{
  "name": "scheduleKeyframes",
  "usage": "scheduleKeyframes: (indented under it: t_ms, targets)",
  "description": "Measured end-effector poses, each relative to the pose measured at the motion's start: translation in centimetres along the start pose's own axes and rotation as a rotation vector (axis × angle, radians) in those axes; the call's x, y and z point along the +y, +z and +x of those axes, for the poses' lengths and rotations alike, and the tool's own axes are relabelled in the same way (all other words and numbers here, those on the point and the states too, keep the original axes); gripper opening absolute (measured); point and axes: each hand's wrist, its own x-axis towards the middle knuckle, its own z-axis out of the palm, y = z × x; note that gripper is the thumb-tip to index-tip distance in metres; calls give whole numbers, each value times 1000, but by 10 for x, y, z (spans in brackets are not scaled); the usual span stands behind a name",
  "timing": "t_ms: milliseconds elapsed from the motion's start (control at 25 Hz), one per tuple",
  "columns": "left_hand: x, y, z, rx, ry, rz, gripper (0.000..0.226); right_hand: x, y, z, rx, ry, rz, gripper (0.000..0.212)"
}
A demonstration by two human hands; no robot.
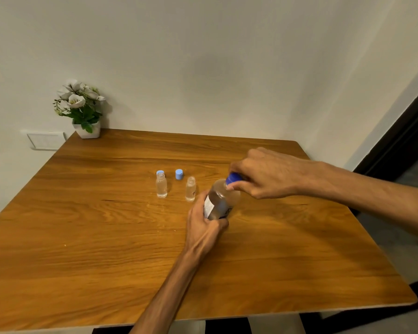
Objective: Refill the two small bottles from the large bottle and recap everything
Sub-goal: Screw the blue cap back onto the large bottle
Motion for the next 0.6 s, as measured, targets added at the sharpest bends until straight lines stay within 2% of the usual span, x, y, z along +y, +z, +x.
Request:
scheduleKeyframes:
  t_ms: [80,160,320,480,600]
  targets:
    - [0,1,-1,-13,5,16,73,-4,2,5,11,90,-4,68]
    - [2,1,-3,-19,-2,26,75,-4,1,5,42,158,-16,79]
    - [3,-1,-1,-3,3,20,73,2,-2,-3,29,34,-45,48]
    - [6,0,-4,-27,6,35,77,-4,1,-2,73,104,-44,72]
    - [5,0,-3,-14,7,34,72,-4,3,-5,86,31,-83,58]
